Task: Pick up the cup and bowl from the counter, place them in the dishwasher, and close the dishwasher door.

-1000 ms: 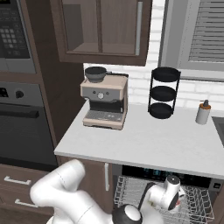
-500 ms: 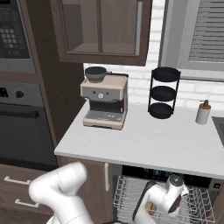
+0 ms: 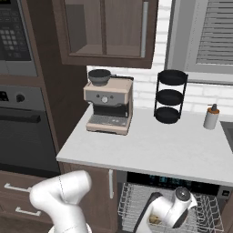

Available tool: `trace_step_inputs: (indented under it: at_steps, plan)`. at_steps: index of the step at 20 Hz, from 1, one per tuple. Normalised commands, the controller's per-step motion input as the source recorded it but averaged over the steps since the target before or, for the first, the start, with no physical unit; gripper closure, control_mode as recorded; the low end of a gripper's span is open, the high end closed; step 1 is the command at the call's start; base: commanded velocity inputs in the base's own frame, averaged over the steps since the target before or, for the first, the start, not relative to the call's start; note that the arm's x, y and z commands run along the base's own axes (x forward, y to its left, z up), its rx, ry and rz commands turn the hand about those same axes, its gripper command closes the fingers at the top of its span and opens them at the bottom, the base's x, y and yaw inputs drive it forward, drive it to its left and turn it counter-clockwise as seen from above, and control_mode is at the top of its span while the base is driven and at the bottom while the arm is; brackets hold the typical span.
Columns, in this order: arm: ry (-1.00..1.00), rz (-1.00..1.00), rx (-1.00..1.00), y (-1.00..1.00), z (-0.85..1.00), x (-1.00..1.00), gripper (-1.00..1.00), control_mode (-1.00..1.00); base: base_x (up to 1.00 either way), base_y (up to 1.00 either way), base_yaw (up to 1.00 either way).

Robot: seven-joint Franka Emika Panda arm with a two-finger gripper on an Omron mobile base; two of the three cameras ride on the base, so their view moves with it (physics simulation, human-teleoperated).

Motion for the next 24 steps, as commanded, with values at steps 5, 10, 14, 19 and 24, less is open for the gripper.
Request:
trace_step_inputs:
  at_steps: [5, 10, 14, 19, 24]
  plan:
    - [-0.07, -0.04, 0.02, -0.05, 0.07, -0.23, -1.00, -1.00, 0.00, 0.00, 0.00]
    - [0.00, -0.04, 0.04, -0.29, 0.16, 0.00, -1.00, -1.00, 0.00, 0.00, 0.00]
    - [-0.01, -0.05, 0.02, 0.00, 0.19, -0.01, -1.00, -1.00, 0.00, 0.00, 0.00]
    - [-0.02, -0.01, 0.01, 0.00, 0.18, -0.02, -1.00, -1.00, 0.00, 0.00, 0.00]
    - [-0.07, 0.00, 0.00, 0.09, 0.02, -0.20, -1.00, -1.00, 0.00, 0.00, 0.00]
